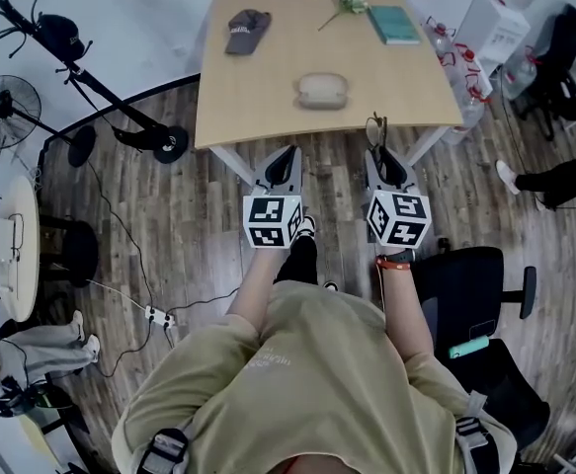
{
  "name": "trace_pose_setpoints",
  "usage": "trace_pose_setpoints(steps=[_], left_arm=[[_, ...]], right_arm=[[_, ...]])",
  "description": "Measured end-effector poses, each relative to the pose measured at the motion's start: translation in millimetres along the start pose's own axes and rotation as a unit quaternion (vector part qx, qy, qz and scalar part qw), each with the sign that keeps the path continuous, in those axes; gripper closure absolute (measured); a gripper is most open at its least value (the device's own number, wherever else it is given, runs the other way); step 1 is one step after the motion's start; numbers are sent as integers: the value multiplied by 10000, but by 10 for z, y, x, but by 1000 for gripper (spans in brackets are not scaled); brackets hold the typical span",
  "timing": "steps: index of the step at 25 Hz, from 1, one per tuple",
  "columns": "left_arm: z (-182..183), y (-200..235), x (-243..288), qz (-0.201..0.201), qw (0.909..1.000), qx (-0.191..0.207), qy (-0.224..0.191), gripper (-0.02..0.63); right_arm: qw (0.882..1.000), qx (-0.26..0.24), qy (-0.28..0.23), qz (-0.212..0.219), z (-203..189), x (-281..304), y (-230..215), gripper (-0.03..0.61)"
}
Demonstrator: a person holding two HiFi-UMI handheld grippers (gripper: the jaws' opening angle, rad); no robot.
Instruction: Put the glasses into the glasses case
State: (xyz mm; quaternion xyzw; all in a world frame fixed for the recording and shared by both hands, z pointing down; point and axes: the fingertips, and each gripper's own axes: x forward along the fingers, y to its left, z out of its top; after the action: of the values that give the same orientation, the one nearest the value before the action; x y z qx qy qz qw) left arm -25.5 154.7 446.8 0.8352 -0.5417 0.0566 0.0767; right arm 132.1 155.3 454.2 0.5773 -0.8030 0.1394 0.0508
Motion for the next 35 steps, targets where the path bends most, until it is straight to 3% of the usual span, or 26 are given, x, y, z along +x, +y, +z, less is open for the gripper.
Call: trace_pose_setpoints(steps=[5, 13, 20, 30, 35], left_arm=[[179, 411, 687, -17, 10000, -27, -64, 589], [390, 1101, 1536, -105, 9998, -184, 39, 589], [368, 1402, 1991, -255, 9993, -229, 167, 590], [386, 1700, 2606, -617, 9977, -183, 221, 591], [284, 1987, 2901, -814, 9958, -170, 396, 591]], right_arm=[[10000, -14, -55, 58, 277, 771, -85, 453], [9984, 217, 171, 494, 529, 1860, 4, 451], [9961, 427, 449, 628, 502, 2397, -48, 454], [9967, 98, 590, 552, 563, 3141, -101, 456], [9943, -102, 733, 766, 535, 3452, -48, 454]])
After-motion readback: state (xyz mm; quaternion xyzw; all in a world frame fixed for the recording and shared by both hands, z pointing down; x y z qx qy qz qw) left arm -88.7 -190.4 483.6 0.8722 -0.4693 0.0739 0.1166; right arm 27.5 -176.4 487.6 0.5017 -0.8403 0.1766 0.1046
